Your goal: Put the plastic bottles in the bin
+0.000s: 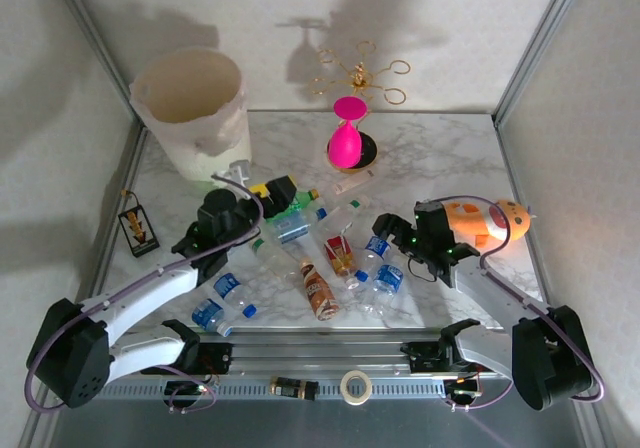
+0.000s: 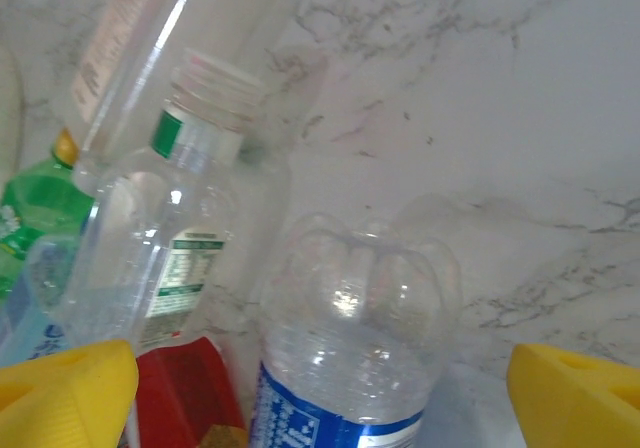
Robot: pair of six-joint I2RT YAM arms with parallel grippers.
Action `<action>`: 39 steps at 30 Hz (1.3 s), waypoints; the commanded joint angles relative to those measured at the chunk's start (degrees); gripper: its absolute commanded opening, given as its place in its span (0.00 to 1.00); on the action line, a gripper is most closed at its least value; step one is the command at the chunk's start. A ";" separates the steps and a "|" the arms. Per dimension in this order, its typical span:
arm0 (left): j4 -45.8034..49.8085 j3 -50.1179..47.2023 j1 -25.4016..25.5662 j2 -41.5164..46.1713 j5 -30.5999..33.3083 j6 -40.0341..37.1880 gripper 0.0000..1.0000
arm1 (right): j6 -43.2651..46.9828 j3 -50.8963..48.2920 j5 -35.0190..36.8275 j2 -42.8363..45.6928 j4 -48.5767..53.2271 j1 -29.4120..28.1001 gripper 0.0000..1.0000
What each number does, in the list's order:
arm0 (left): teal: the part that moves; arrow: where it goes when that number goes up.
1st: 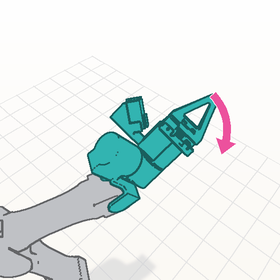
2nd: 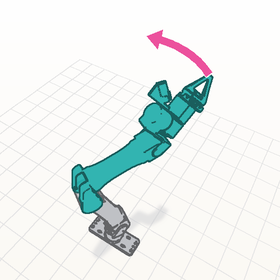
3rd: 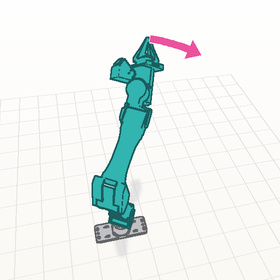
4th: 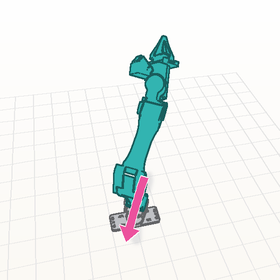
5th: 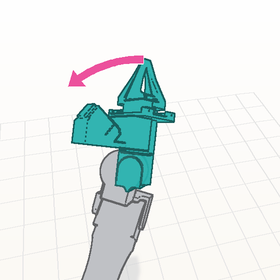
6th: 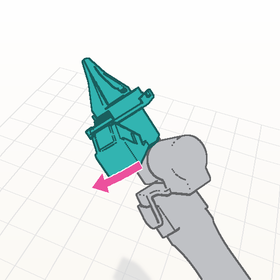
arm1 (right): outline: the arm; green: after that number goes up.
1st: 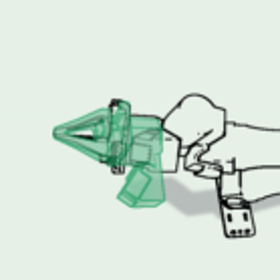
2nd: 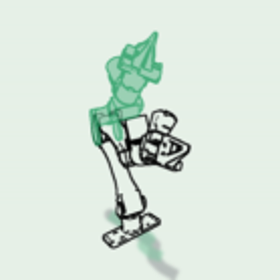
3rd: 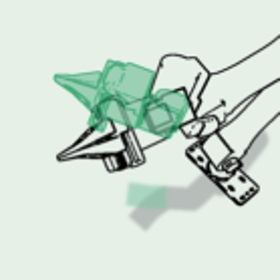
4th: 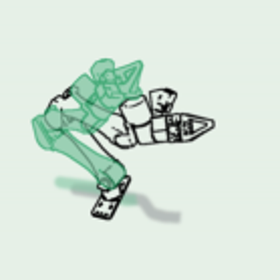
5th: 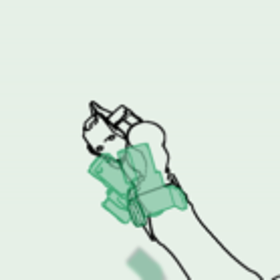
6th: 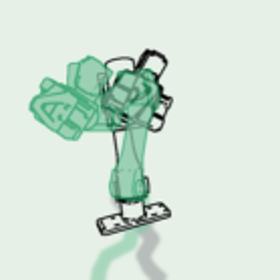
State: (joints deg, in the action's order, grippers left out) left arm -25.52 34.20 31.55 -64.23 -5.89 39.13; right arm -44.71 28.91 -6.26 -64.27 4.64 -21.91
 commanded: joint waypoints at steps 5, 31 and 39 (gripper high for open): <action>-10.76 -5.52 5.45 -1.58 5.65 5.56 1.00 | -1.16 2.18 0.77 -5.02 0.37 -1.46 0.94; -6.20 -11.61 10.28 5.76 12.53 6.80 0.99 | -4.16 3.77 0.92 -18.55 -13.06 -2.73 0.72; -4.72 -13.82 10.72 9.99 13.46 7.36 0.99 | -2.22 6.24 3.15 -19.16 -13.48 -2.70 0.61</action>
State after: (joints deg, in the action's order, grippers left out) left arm -31.55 21.26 41.60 -55.44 6.13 45.54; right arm -48.12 32.64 -4.82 -83.09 -7.33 -24.27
